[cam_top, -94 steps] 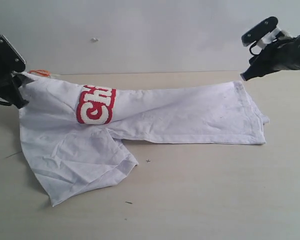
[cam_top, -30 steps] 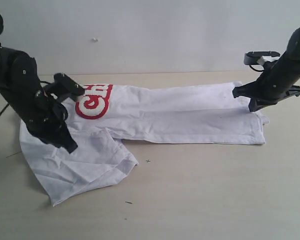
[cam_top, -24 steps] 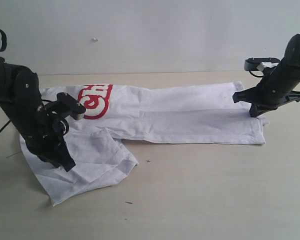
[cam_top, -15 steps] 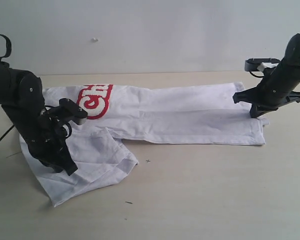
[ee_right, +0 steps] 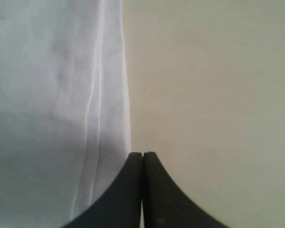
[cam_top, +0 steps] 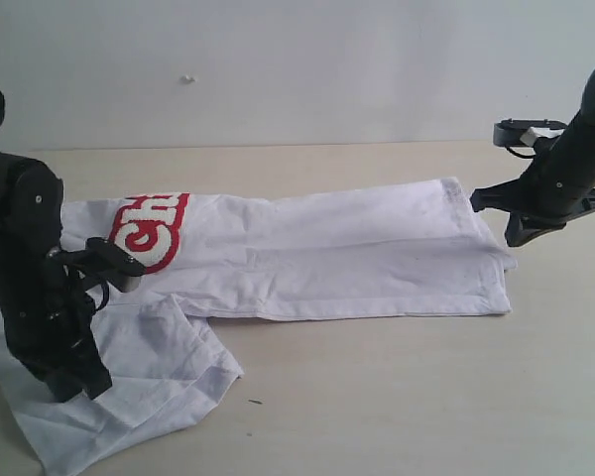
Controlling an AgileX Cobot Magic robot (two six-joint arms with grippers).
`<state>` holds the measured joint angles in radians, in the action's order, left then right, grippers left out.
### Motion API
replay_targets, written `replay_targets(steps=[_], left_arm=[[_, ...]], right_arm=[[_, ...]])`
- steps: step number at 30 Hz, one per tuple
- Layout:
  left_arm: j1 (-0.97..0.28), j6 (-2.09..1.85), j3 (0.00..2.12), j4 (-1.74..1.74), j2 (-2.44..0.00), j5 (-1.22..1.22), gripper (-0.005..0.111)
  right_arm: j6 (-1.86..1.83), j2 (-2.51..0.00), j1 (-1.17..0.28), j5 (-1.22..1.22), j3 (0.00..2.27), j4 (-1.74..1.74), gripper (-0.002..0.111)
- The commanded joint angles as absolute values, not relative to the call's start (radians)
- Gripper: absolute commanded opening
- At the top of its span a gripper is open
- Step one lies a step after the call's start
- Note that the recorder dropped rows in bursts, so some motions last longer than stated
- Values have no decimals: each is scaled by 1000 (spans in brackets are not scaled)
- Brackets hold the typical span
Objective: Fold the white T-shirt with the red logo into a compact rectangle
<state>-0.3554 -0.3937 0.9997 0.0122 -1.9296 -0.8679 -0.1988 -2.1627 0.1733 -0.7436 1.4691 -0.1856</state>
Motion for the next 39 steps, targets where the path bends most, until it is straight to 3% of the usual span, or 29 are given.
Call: replay_targets(steps=[1, 5, 10, 12, 21, 33, 38, 39], left_arm=[[-348, -375, 962, 11, -1882, -889, 0], [-348, -375, 962, 11, -1770, -785, 0], [-348, -358, 962, 88, -1663, -662, 0], [-348, -361, 964, 135, -1638, -635, 0], [-348, -366, 965, 280, -1556, -587, 0], [-348, -370, 965, 302, -1556, -578, 0], [-348, -370, 965, 310, -1556, -578, 0], [-348, -370, 965, 310, -1556, -578, 0]], right_arm=[[-276, -2093, 174, -713, 1414, -268, 0], [-397, -2049, 174, -731, 1412, -406, 7], [-426, -2072, 174, -664, 1412, -468, 40], [-426, -2098, 174, -601, 1415, -479, 43], [-479, -2323, 174, -705, 1671, -630, 42], [-504, -2354, 174, -655, 1704, -648, 35], [-534, -2383, 174, -671, 1704, -651, 0], [-534, -2385, 174, -671, 1704, -651, 0]])
